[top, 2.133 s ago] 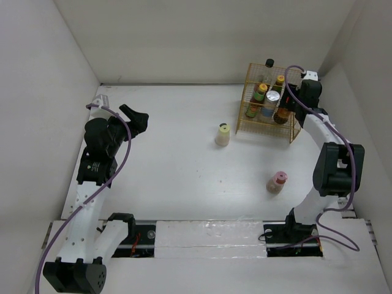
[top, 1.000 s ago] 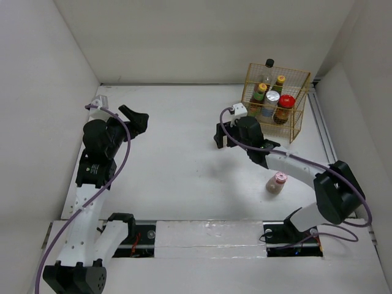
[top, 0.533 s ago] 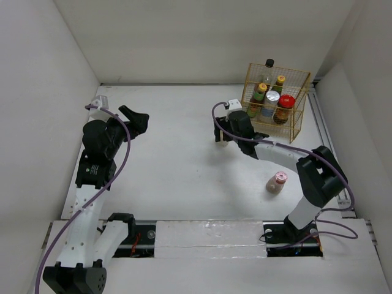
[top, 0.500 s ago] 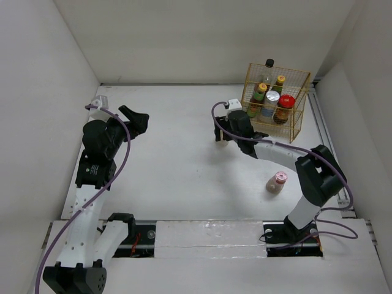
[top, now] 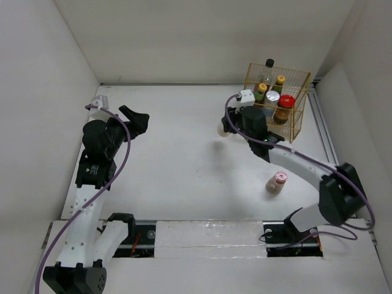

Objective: Organize the condiment bottles

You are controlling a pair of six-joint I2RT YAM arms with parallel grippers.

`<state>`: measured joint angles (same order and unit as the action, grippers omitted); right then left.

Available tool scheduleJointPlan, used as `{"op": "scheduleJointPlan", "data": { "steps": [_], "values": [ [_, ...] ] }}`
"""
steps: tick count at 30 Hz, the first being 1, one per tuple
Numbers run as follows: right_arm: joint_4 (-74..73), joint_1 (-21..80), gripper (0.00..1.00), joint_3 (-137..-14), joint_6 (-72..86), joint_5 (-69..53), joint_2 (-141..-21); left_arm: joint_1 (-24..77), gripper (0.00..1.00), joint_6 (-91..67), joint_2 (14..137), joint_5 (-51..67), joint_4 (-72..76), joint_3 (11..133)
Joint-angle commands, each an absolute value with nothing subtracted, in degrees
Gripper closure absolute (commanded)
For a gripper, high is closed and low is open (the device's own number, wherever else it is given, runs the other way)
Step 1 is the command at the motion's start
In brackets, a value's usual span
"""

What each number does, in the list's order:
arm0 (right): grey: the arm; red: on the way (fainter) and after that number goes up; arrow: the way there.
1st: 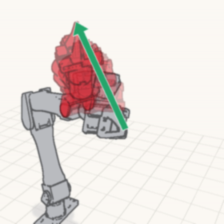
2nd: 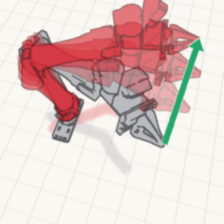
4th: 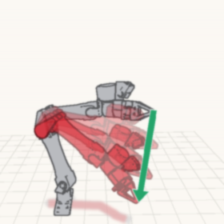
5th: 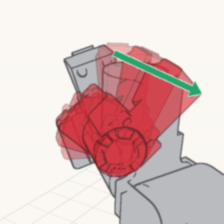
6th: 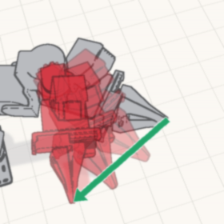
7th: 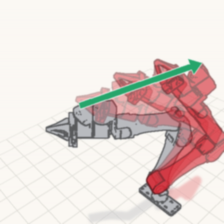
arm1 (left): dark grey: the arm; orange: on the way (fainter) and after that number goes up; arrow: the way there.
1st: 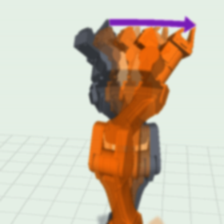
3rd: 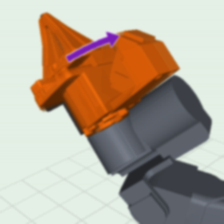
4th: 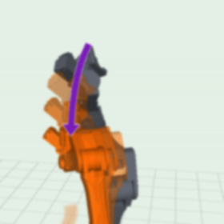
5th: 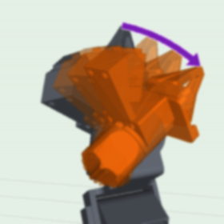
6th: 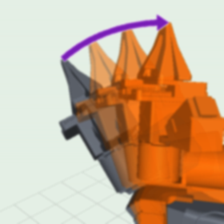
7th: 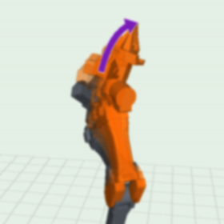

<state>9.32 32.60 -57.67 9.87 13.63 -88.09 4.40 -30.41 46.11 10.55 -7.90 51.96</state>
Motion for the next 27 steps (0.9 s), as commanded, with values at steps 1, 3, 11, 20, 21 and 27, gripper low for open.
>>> {"op": "scheduleJointPlan", "data": {
  "steps": [1,3,11,20,21,27],
  "values": [
    [15.64,30.86,0.60,-57.57,9.32,11.79,-74.73,4.22,0.24,-29.53,45.79,11.69,-5.01,51.33],
    [15.64,27.01,0.60,-56.78,9.32,9.33,-71.65,4.22,0.24,-29.53,45.79,11.69,-5.01,51.33],
    [12.57,15.48,0.60,-57.57,9.84,3.26,-70.49,4.22,0.24,-29.53,45.26,11.16,-5.01,51.33],
    [12.57,10.99,0.60,-57.04,10.37,-0.26,-71.62,4.22,0.24,-29.53,45.79,11.16,-5.01,51.33],
    [11.87,10.46,0.60,-57.04,10.37,-0.26,-72.41,4.22,0.24,-29.53,45.79,11.16,-5.01,51.33],
    [9.67,9.93,0.60,-58.71,9.32,2.20,-78.04,4.22,0.24,-29.53,45.79,11.69,-5.01,51.33]
  ]
}}
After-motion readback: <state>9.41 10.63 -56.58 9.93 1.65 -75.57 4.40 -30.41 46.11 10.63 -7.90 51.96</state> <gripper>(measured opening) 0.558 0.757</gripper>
